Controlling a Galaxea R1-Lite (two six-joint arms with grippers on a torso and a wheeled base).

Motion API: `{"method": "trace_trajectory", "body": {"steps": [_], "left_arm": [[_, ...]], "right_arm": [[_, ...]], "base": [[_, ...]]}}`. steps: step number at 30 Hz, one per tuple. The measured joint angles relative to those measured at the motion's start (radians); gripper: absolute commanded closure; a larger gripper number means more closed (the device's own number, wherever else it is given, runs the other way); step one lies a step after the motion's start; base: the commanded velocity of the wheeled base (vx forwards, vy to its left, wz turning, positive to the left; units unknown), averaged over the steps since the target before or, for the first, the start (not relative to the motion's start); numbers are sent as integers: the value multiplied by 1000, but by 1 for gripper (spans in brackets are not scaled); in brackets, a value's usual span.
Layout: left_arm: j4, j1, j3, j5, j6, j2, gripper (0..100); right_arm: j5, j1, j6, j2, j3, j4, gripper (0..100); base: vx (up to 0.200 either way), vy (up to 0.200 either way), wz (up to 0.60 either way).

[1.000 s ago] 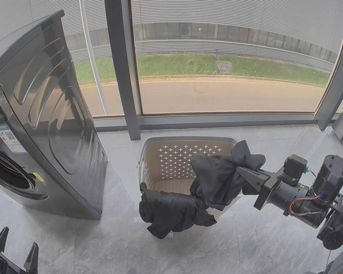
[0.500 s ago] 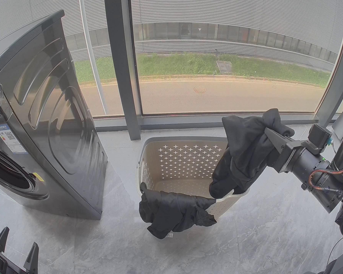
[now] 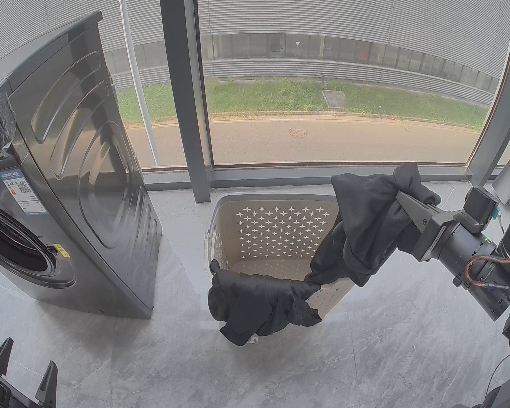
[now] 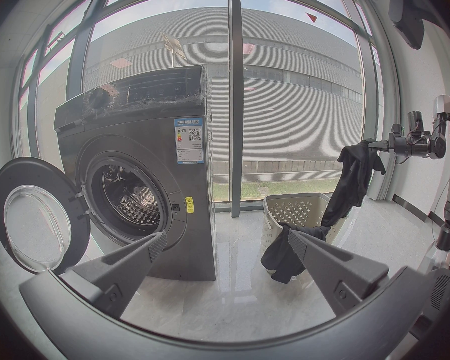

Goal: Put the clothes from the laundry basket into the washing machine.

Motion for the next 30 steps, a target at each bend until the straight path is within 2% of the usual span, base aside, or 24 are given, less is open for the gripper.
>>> {"method": "trace_trajectory", "body": {"steps": [5, 30], "left_arm": [[0, 0, 0, -3, -8, 0, 0], [1, 0, 0, -1, -11, 0, 0]], "right_arm": [[55, -2, 12, -27, 18, 1, 100], [52, 0, 7, -11, 45, -15, 100]], "base": [[0, 200, 0], [0, 200, 0]]}}
